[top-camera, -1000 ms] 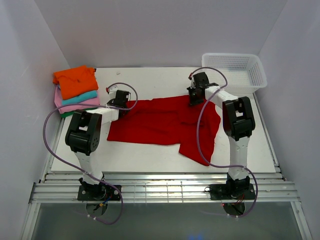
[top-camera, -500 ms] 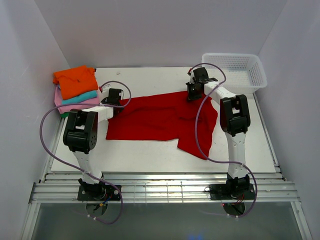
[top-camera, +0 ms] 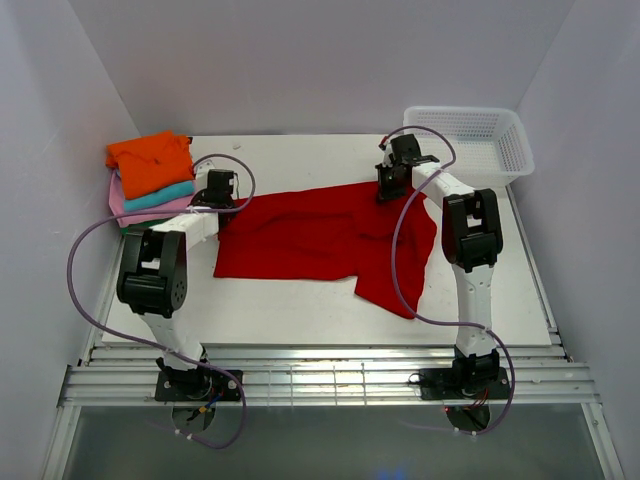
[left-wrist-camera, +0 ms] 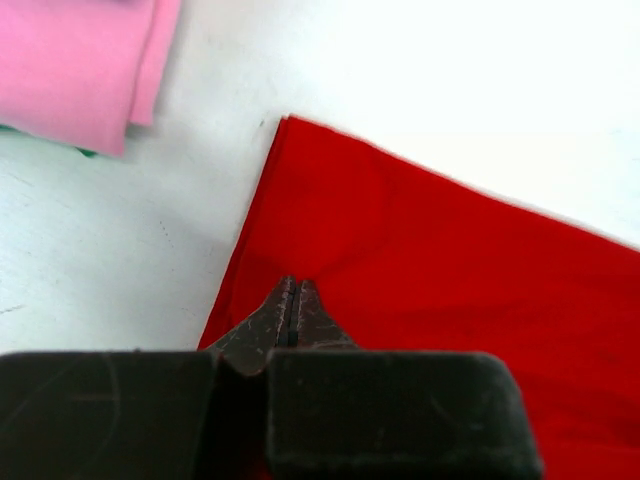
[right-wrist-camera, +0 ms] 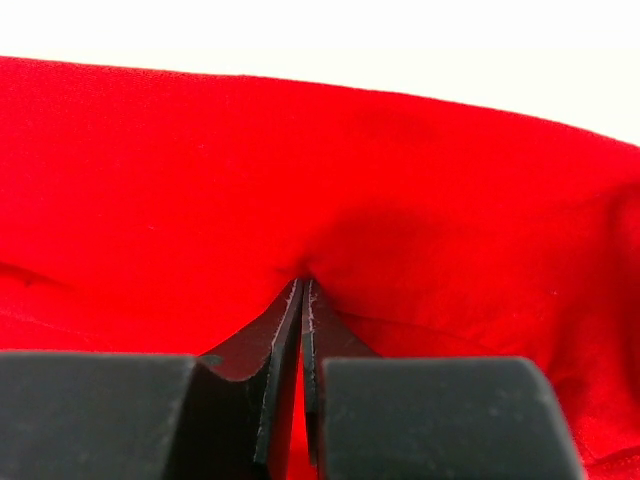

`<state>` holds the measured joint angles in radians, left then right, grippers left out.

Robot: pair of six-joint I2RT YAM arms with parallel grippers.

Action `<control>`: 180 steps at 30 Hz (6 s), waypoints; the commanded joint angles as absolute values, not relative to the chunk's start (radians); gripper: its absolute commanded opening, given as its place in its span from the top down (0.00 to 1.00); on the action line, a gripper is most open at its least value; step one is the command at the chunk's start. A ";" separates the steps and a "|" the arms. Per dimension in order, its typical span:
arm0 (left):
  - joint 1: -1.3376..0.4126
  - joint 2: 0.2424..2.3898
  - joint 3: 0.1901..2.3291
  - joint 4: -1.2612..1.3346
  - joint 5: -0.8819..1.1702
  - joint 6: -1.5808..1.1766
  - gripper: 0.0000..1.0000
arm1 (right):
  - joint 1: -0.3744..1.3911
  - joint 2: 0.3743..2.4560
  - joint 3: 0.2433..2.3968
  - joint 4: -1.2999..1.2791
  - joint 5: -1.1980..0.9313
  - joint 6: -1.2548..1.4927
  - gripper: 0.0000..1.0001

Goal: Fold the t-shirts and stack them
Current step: Fold the tshirt

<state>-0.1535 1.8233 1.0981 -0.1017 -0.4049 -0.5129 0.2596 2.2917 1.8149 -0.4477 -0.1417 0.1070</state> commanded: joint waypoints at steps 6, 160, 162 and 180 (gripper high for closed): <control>-0.190 1.664 1.126 -0.072 -0.299 -0.551 1.00 | 0.239 2.313 1.781 -0.518 -0.104 0.089 0.91; -0.288 1.281 0.635 -0.537 -0.472 -0.781 1.00 | 0.808 1.015 0.729 -0.795 0.334 0.538 0.49; -0.293 1.241 0.640 -0.555 -0.494 -0.798 1.00 | 0.810 1.019 0.729 -0.795 0.334 0.538 0.50; -0.262 1.252 0.623 -0.407 -0.516 -0.709 0.21 | 0.822 1.022 0.736 -0.790 0.333 0.531 0.48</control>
<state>-0.2836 1.2720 0.6273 -0.4957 -0.5453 -0.7620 0.8139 1.0409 0.6914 -0.7689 0.3126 0.5175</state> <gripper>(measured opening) 0.781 0.523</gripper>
